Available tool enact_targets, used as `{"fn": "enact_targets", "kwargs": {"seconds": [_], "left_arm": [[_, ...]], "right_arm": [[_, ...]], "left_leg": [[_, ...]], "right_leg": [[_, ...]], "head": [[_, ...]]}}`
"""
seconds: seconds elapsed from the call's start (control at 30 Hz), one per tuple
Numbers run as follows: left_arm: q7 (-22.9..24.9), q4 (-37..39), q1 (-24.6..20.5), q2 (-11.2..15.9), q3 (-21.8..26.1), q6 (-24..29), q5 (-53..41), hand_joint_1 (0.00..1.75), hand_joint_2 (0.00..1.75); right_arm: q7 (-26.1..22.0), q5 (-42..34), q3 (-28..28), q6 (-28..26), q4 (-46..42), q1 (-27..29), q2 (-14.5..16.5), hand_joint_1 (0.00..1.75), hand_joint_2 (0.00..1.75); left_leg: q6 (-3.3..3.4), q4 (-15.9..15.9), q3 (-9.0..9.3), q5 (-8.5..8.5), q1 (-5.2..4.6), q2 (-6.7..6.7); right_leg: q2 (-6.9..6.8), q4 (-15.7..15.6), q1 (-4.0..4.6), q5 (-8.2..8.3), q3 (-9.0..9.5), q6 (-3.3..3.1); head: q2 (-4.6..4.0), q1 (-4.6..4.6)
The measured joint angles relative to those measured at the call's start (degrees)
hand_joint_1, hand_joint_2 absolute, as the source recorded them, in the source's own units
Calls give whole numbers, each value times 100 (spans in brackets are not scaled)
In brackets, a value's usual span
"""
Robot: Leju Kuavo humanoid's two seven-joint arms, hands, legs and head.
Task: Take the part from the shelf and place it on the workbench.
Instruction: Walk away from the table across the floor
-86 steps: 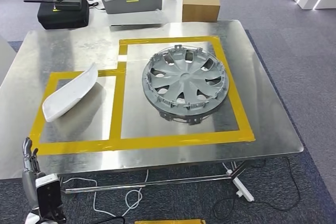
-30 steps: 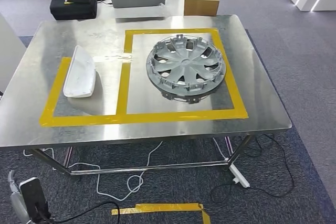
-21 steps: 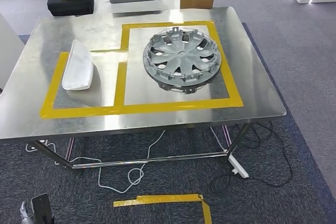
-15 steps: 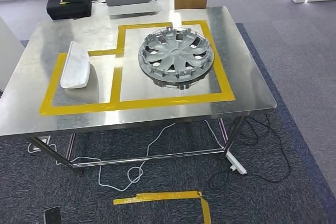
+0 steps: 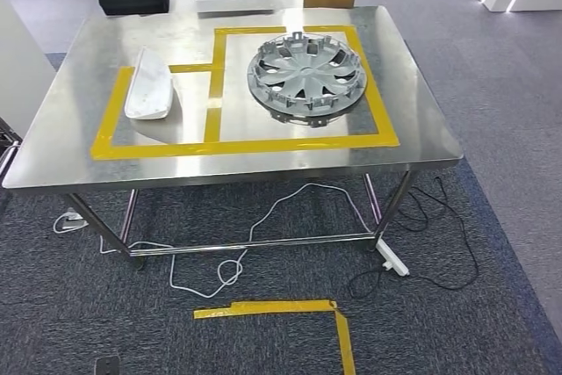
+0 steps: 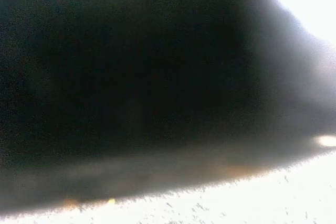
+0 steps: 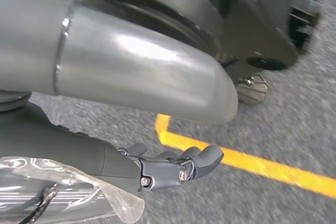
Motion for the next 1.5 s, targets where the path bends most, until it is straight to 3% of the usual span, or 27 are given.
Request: {"fn": "enact_targets", "kwargs": {"seconds": [0.07, 0.1, 0.13, 0.17, 0.23, 0.3, 0.33, 0.4, 0.43, 0.5, 0.57, 0.63, 0.67, 0.73, 0.8, 0.83, 0.9, 0.97, 1.07, 1.1, 1.17, 1.2, 1.27, 1.33, 1.37, 1.43, 1.5], "left_arm": [[127, 23, -4, 9, -7, -30, -64, 0, 0], [214, 39, -3, 10, -16, -61, -107, 0, 0], [300, 57, -2, 7, -28, -102, -150, 0, 0], [371, 75, -1, 4, -45, -148, -193, 0, 0], [461, 103, 2, -7, -96, -232, -273, 0, 0], [490, 119, 3, -20, -154, -292, -359, 0, 0], [492, 125, 4, -27, -186, -311, -414, 0, 0], [485, 138, 11, -36, -254, -336, -515, 0, 0], [479, 143, 25, -41, -283, -353, -541, 0, 0], [460, 151, 53, -53, -307, -437, -502, 0, 0], [423, 155, 64, -70, -308, -564, -406, 0, 0], [377, 155, 64, -85, -308, -655, -347, 0, 0], [363, 155, 64, -88, -307, -684, -336, 0, 0], [354, 155, 61, -90, -305, -714, -337, 0, 0], [352, 156, 55, -98, -303, -739, -343, 0, 0], [350, 156, 53, -105, -298, -758, -334, 0, 0], [347, 158, 59, -122, -281, -804, -292, 0, 0], [345, 160, 61, -135, -263, -832, -260, 0, 0], [326, 162, 57, -156, -254, -855, -257, 0, 0], [318, 162, 58, -161, -252, -862, -261, 0, 0], [334, 162, 58, -162, -245, -872, -283, 0, 0], [354, 162, 58, -163, -240, -872, -299, 0, 0], [395, 162, 58, -171, -233, -861, -337, 0, 0], [410, 162, 59, -180, -230, -851, -366, 0, 0], [412, 162, 59, -185, -229, -848, -376, 0, 0], [415, 162, 64, -190, -227, -842, -381, 0, 0], [417, 163, 77, -191, -224, -837, -382, 0, 0]], "right_arm": [[2, 10, -2, 1, 0, -2, 0, 0, 0], [2, 18, -2, 2, 0, -3, 0, 0, 0], [2, 28, -2, 2, 0, -3, 0, 0, 0], [2, 39, -2, 3, 0, -2, 0, 0, 0], [2, 58, -2, 7, 0, -11, 0, 0, 0], [0, 65, -2, 16, 0, -31, 1, 0, 0], [-2, 66, -2, 20, 0, -36, 2, 0, 0], [-2, 66, -5, 27, 1, -24, 8, 0, 0], [0, 65, -8, 28, 1, -14, 13, 0, 0], [3, 62, -15, 33, 2, -3, 25, 0, 0], [-3, 53, -22, 41, 2, -2, 32, 0, 0], [-18, 35, -35, 54, 2, -2, 40, 0, 0], [-32, 25, -47, 64, 2, -1, 45, 0, 0], [-64, 6, -72, 83, 2, 0, 58, 0, 0], [-99, -5, -89, 97, 2, -3, 67, 0, 0], [-113, -8, -98, 103, 2, -5, 69, 0, 0], [-126, -11, -111, 111, 2, -1, 70, 0, 0], [-127, -13, -117, 116, 2, 7, 70, 0, 0], [-136, -14, -120, 123, 2, 10, 70, 0, 0], [-142, -14, -121, 126, 2, 9, 70, 0, 0], [-156, -13, -132, 134, 2, 9, 70, 0, 0], [-164, -11, -142, 139, 2, 9, 70, 0, 0], [-184, -3, -161, 146, 1, 0, 70, 0, 0], [-205, 7, -170, 151, 0, -12, 70, 0, 0], [-213, 10, -175, 154, 0, -12, 70, 0, 0], [-217, 13, -195, 160, 1, 1, 71, 0, 0], [-218, 15, -214, 164, -1, 4, 72, 0, 0]], "left_leg": [[26, 10, -191, 145, -22, 6], [27, 20, -297, 222, -33, 10], [23, 32, -403, 294, -41, 13], [15, 44, -507, 364, -48, 14], [-13, 73, -667, 491, -61, 7], [-56, 111, -760, 610, -75, 1], [-82, 123, -793, 666, -74, 2], [-141, 147, -847, 735, -51, -4], [-178, 209, -883, 640, -38, -15], [-252, 630, -998, 129, -13, -35], [-302, 1375, -1133, -439, 7, -38], [-326, 1853, -1116, -514, 24, -38], [-333, 1823, -984, -374, 33, -38], [-332, 1201, -471, -114, 49, -39], [-288, 416, 34, -155, 41, -48], [-254, 192, 148, -222, 31, -52], [-169, 98, 128, -199, 18, -47], [-69, 80, 7, -79, 23, -24], [15, 77, -231, 121, 4, -1], [18, 82, -313, 187, -10, 5], [17, 91, -486, 317, -35, 16], [11, 94, -560, 378, -45, 17], [-15, 106, -668, 489, -62, 11], [-60, 111, -734, 607, -68, 11], [-86, 102, -761, 670, -63, 13], [-142, 94, -818, 713, -47, 1], [-208, 373, -939, 370, -30, -26]], "right_leg": [[2, 765, -2, -498, -188, 26], [2, 1056, -2, -554, -207, 31], [2, 1166, -2, -468, -141, 29], [2, 1074, -1, -300, 26, 18], [5, 305, 3, -69, 681, -23], [15, -632, 16, -159, 1336, -70], [19, -896, 31, -226, 1496, -91], [10, -989, 43, -200, 1459, -150], [-2, -984, 42, -144, 1404, -198], [-25, -970, 27, -9, 1256, -281], [-33, -921, 30, 115, 1062, -304], [-48, -830, 29, 228, 849, -293], [-52, -770, 25, 278, 734, -282], [-51, -643, 19, 357, 517, -247], [-50, -543, 28, 429, 368, -191], [-52, -522, 30, 474, 326, -158], [-54, -522, 21, 562, 279, -85], [-34, -390, 5, 391, 175, -18], [-6, 544, -7, -392, -130, 37], [-4, 892, -7, -543, -191, 42], [-3, 1104, -6, -440, -70, 30], [-2, 884, -4, -263, 148, 9], [10, -2, 10, -37, 808, -43], [24, -757, 36, -73, 1290, -74], [26, -918, 54, -94, 1368, -79], [12, -965, 55, 0, 1284, -132], [-11, -986, 33, 126, 1161, -234]], "head": [[1, 5], [0, 4], [0, 4], [-1, 4], [0, 5], [0, 4], [1, 5], [1, 5], [1, 3], [0, -15], [-1, -31], [-1, -30], [0, -32], [1, -33], [0, -27], [-1, -26], [-1, -26], [-1, -22], [-1, 4], [-1, 5], [0, 4], [1, 3], [0, 3], [0, -2], [0, -3], [0, -1], [0, -11]]}}
